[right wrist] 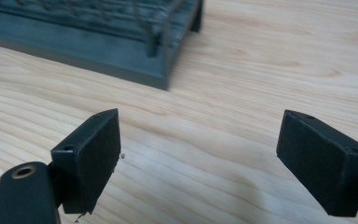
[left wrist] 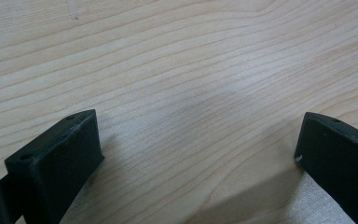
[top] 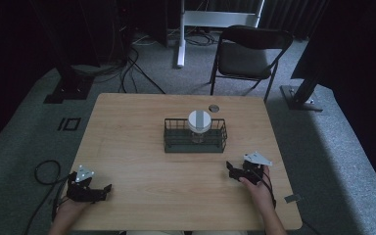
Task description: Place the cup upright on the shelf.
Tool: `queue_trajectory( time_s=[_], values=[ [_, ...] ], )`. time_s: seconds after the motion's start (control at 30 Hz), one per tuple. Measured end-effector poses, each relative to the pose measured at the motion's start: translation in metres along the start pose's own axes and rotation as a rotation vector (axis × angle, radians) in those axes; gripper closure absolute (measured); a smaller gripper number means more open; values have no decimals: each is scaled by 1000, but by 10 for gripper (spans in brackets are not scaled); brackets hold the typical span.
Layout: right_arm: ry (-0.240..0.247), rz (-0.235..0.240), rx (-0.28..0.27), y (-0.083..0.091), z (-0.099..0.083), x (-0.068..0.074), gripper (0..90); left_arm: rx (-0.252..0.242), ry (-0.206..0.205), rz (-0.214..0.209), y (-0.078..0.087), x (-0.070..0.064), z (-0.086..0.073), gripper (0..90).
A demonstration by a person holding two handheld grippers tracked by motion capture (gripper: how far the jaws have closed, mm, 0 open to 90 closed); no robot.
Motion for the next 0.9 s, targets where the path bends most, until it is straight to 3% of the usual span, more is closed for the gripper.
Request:
queue_trajectory(
  time_s=[0.17, 0.43, 0.57, 0.9],
  values=[
    [-19, -44, 31, 1, -2, -12, 133, 0, 0, 0, 0, 0, 0, 5],
    [-33, -129, 149, 0, -12, -25, 134, 0, 0, 0, 0, 0, 0, 5],
    [-71, -140, 153, 0, -13, -29, 125, 0, 0, 0, 0, 0, 0, 5],
    [-72, -143, 152, 0, -12, -29, 123, 0, 0, 0, 0, 0, 0, 5]
  ],
)
Point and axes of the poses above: each handheld gripper's, and its own axes: y roughly backward along the jaws, z roughly out of its top, x roughly to its left, the point moved 8 cm from there along -y, roughly forward along the jaws, and after that the axes turned 15 degrees about -y, right-handed, at the moved point
